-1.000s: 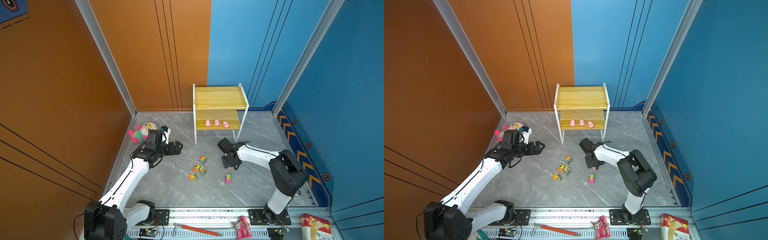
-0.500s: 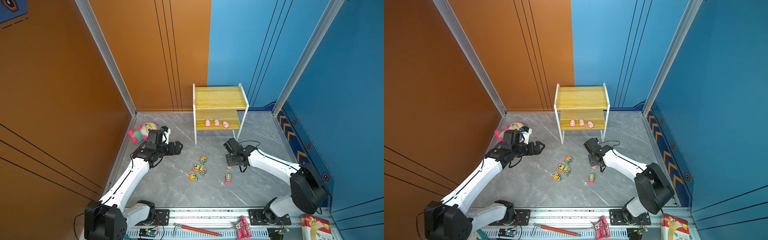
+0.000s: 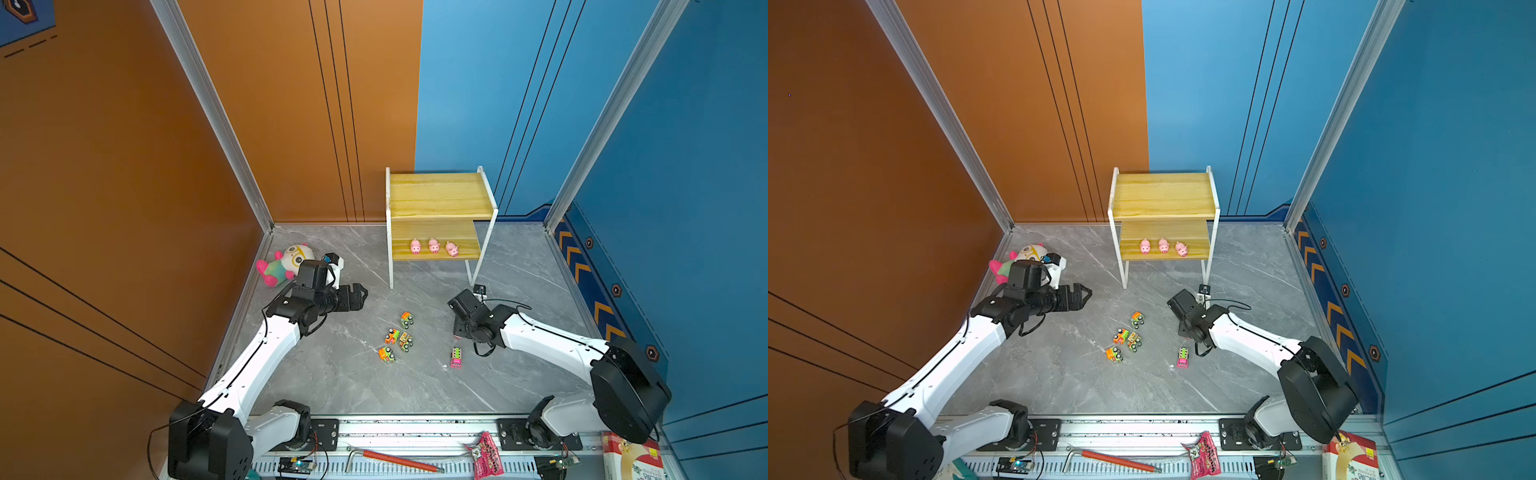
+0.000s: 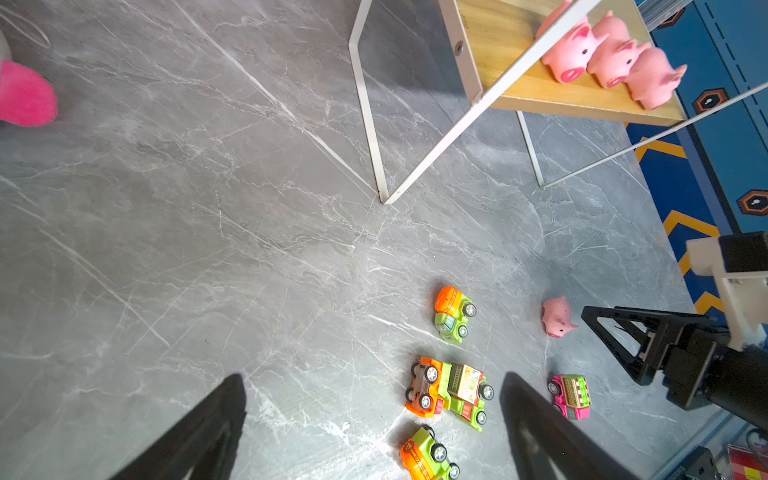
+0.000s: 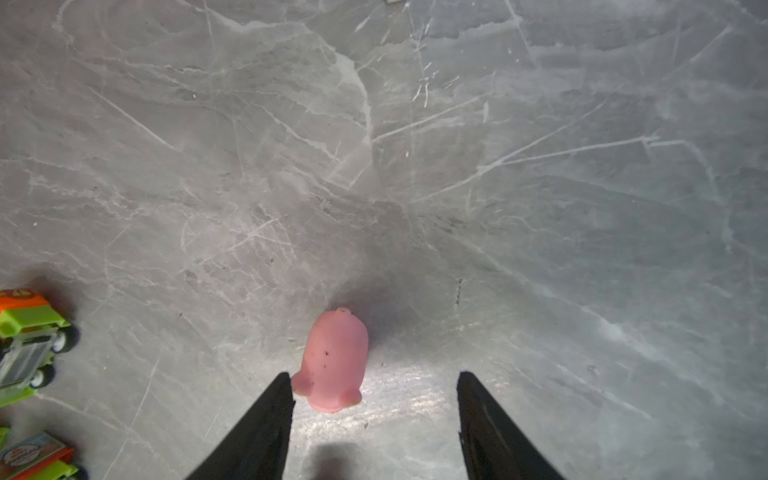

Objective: Organize plastic toys on shelves
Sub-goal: Pick up the plastic toy from the center of the table.

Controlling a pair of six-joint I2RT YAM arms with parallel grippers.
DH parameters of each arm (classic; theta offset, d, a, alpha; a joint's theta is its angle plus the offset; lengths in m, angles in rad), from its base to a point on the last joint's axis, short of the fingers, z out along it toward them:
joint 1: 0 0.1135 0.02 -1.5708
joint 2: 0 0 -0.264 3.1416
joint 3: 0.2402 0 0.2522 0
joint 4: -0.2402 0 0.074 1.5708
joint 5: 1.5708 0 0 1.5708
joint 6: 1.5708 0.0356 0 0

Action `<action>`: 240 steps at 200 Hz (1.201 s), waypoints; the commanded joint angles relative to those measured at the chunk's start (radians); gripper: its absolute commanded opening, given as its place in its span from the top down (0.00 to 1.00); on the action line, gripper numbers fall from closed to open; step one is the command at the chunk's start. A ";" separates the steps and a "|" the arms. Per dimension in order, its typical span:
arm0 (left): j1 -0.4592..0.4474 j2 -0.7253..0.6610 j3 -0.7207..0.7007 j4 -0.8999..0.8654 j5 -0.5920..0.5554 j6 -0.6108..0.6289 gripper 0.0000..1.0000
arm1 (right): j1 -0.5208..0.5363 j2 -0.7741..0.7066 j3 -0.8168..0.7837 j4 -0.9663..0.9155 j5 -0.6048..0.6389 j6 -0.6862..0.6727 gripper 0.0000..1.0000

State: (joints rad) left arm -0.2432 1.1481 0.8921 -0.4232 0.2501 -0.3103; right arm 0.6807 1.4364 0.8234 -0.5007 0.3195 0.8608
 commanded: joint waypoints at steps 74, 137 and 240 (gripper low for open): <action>-0.008 -0.019 0.019 -0.022 -0.007 0.015 0.04 | 0.009 0.120 0.004 0.093 -0.001 0.089 0.40; -0.007 -0.011 0.020 -0.022 -0.008 0.016 0.04 | 0.014 0.178 0.007 0.111 -0.023 0.055 0.49; -0.007 0.002 0.021 -0.022 -0.014 0.017 0.04 | 0.014 0.205 0.036 0.160 -0.083 -0.337 0.70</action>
State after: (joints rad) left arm -0.2436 1.1446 0.8921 -0.4232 0.2451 -0.3099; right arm 0.6884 1.6211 0.8330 -0.3779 0.2695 0.6903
